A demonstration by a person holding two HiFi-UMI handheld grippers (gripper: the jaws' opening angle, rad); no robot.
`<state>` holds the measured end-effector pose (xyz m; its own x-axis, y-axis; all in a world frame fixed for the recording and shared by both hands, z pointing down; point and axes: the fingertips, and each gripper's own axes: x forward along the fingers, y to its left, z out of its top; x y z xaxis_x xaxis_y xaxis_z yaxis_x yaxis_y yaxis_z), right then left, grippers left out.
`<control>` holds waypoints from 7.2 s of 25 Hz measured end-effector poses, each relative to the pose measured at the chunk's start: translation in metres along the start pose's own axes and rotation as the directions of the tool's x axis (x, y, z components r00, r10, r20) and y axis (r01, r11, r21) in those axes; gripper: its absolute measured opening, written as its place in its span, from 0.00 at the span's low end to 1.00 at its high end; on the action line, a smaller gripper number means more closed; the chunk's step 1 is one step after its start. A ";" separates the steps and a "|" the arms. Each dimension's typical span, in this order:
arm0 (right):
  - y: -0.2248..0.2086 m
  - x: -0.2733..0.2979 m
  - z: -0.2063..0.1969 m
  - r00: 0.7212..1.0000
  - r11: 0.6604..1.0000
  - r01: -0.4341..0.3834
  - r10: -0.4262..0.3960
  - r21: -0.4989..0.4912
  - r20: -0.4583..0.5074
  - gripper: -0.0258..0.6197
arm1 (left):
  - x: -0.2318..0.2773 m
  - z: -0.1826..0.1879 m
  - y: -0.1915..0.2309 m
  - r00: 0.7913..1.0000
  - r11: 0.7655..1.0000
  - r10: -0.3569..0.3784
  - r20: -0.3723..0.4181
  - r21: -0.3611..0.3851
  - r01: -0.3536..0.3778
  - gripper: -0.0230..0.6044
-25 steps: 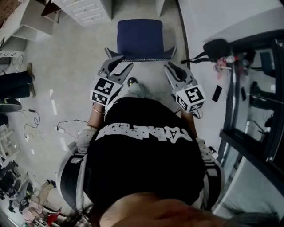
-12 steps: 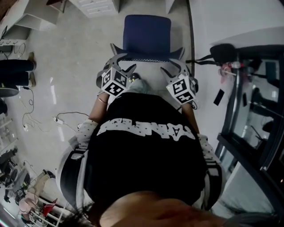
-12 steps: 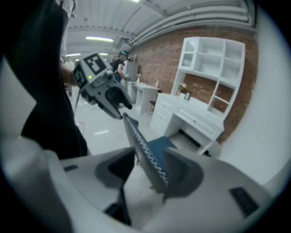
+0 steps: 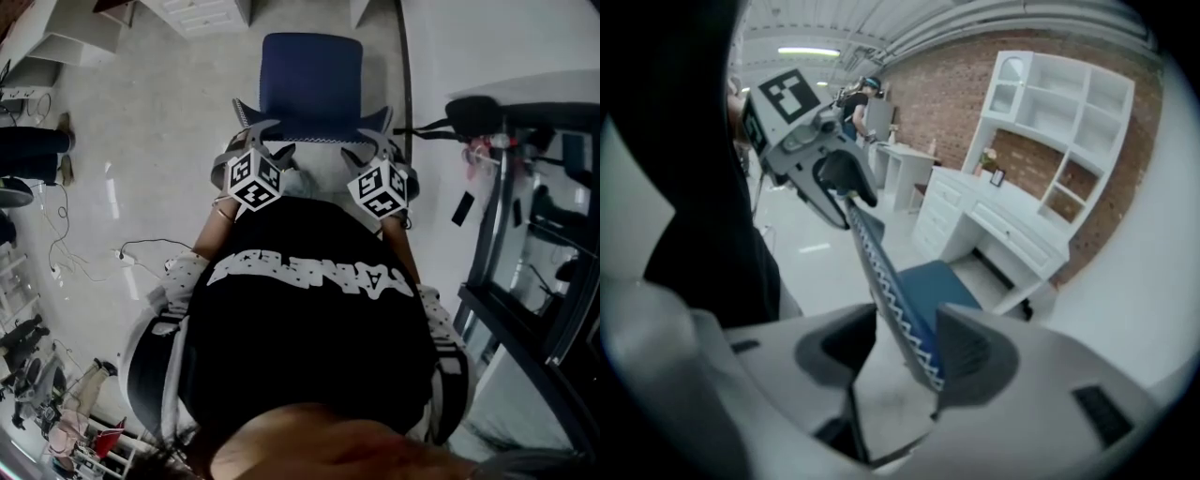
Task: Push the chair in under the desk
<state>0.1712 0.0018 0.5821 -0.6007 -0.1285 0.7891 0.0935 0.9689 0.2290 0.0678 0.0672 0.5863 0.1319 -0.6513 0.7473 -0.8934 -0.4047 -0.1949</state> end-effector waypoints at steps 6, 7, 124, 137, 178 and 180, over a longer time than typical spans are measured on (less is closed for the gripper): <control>-0.008 0.002 -0.003 0.999 1.000 0.022 -0.023 -0.019 -0.032 0.29 | 0.007 0.003 -0.008 0.998 0.995 -0.053 -0.023 0.077 0.055 0.28; -0.009 0.002 -0.003 0.999 1.000 0.024 -0.025 -0.017 -0.034 0.29 | 0.008 0.004 -0.008 0.998 0.995 -0.053 -0.026 0.088 0.055 0.27; -0.229 0.123 0.033 0.982 0.978 0.052 -0.087 -0.202 -0.168 0.25 | 0.142 0.095 0.171 0.997 0.999 0.005 -0.072 0.049 -0.001 0.26; -0.253 0.131 0.035 0.986 0.966 0.053 -0.090 -0.253 -0.138 0.26 | 0.154 0.106 0.185 0.996 0.999 0.033 -0.086 0.017 -0.031 0.26; -0.340 0.185 0.075 0.992 0.946 0.026 -0.065 -0.324 -0.107 0.25 | 0.197 0.128 0.275 0.990 0.995 0.081 -0.113 -0.046 -0.086 0.27; -0.338 0.187 0.079 0.993 0.945 0.022 -0.060 -0.326 -0.106 0.25 | 0.195 0.125 0.279 0.990 0.995 0.081 -0.119 -0.046 -0.087 0.27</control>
<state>-0.0352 -0.3330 0.6076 -0.5179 -0.2076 0.8299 0.3339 0.8441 0.4195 -0.1025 -0.2531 0.5981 0.0070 -0.6005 0.7996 -0.9203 -0.3167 -0.2298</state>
